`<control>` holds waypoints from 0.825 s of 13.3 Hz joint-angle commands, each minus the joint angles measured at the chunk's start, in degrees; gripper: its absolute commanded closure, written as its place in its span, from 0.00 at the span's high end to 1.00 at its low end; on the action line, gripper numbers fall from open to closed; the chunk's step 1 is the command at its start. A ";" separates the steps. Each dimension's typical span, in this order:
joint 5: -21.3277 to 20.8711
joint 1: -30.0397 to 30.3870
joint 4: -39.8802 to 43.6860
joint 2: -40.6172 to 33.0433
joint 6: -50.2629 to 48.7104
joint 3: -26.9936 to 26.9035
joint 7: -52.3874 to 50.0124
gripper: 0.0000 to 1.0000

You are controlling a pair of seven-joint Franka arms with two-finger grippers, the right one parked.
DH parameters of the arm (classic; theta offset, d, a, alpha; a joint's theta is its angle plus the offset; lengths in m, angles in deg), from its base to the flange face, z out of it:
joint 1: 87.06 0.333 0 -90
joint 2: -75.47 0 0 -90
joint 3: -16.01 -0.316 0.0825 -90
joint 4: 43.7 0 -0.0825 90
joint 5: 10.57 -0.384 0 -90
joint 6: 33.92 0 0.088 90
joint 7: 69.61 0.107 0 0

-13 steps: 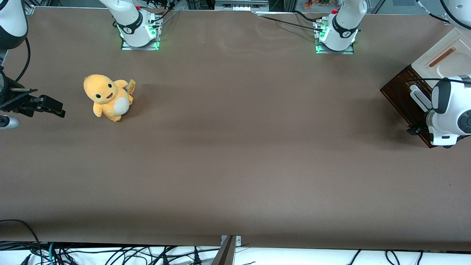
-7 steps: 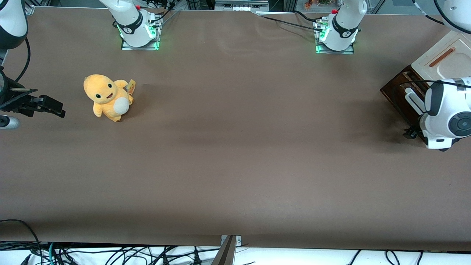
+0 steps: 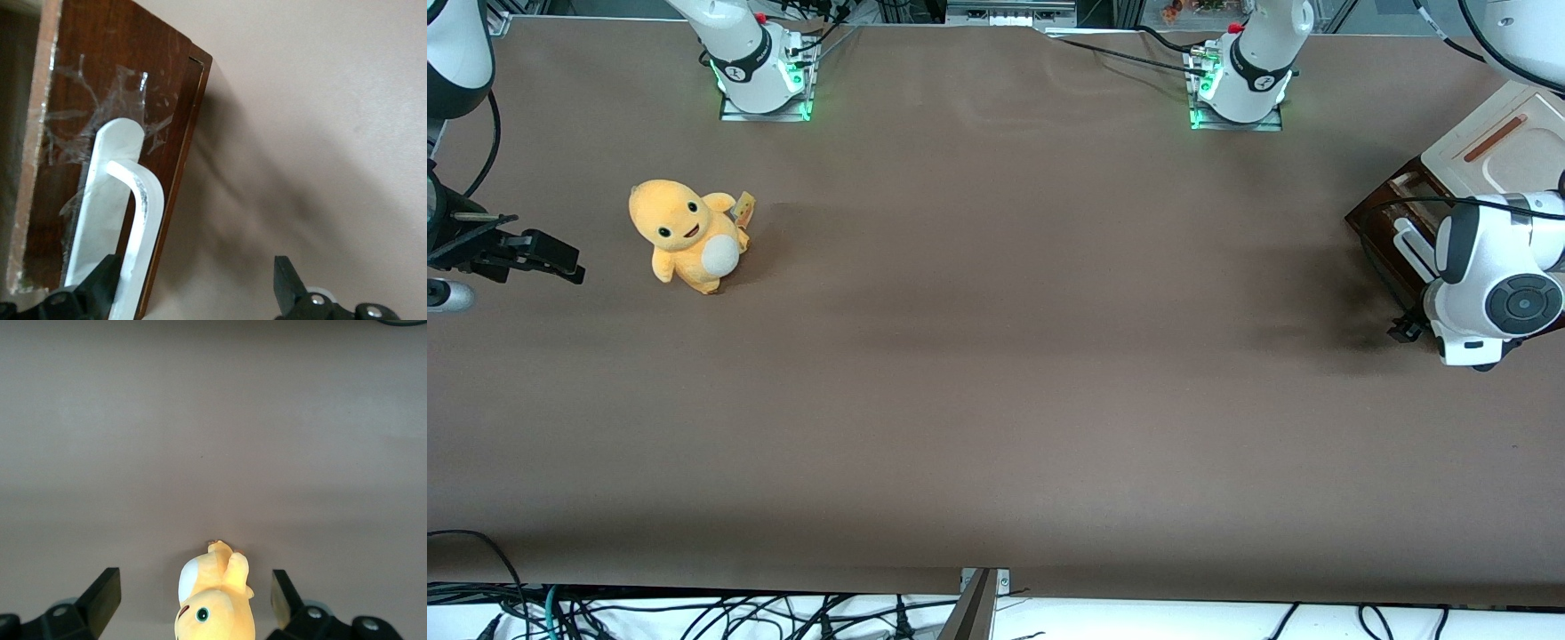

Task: Open lower drawer with left arm only
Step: 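Pull the handle with the left gripper, sliding the drawer out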

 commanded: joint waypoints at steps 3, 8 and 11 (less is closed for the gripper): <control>-0.59 -2.63 2.82 1.86 -0.42 0.36 -3.51 1.00; -0.07 -3.69 4.05 2.30 -1.30 0.27 -3.68 1.00; 0.02 -3.77 4.14 2.30 -1.30 0.36 -3.68 1.00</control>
